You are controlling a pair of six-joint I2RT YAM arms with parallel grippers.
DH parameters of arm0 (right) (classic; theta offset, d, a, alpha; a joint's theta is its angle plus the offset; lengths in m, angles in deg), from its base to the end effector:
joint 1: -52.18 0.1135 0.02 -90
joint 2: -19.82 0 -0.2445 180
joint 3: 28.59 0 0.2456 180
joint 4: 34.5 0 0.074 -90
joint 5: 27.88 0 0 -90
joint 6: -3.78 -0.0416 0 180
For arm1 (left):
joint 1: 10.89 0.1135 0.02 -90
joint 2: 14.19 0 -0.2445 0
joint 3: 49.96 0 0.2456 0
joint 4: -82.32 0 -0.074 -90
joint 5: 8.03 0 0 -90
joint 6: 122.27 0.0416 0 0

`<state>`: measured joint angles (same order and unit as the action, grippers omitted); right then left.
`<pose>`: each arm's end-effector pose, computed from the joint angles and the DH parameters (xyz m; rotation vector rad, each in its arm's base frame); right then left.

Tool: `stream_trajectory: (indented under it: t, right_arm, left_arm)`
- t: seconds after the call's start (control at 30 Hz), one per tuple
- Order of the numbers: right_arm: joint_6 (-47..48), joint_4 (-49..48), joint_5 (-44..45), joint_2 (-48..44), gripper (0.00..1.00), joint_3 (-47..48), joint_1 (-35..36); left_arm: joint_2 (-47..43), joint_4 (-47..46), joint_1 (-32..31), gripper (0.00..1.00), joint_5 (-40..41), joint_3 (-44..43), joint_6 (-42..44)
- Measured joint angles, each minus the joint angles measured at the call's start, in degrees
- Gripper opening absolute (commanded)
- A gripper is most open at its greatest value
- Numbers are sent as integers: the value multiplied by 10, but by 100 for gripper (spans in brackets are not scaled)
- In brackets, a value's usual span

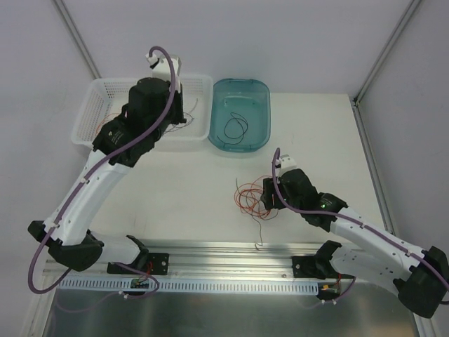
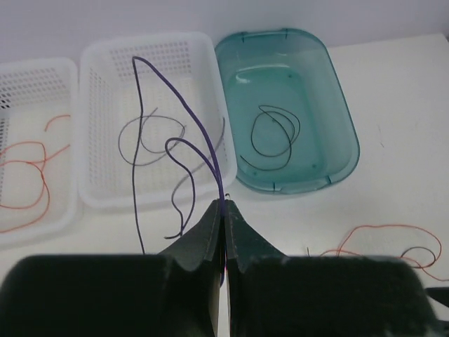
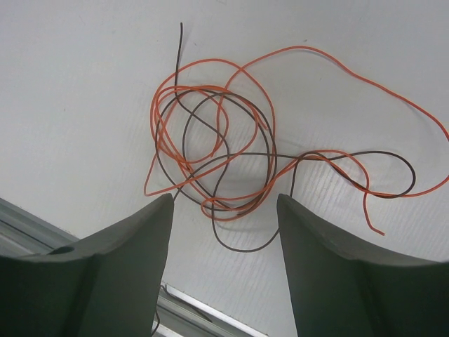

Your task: Untangle the cables

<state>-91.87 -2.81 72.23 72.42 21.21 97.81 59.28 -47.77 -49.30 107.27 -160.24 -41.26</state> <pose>0.1532 0.1461 0.2306 -0.6492 2.0811 0.3222 0.2115 -0.1450 0.4698 0.1430 1.7757 -0.1993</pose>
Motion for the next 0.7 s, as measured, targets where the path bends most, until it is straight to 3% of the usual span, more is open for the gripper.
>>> stream_trajectory:
  t: [0.33,0.53,0.7]
  right_arm:
    - [4,30,11,-23,64,0,0]
    - [3,47,11,-43,64,0,0]
    - [3,70,17,-65,65,0,0]
  left_arm:
    - [235,-15,129,0,-57,-231,111]
    - [383,-42,181,4,-77,-246,142]
    - [476,-51,214,21,-101,-246,142]
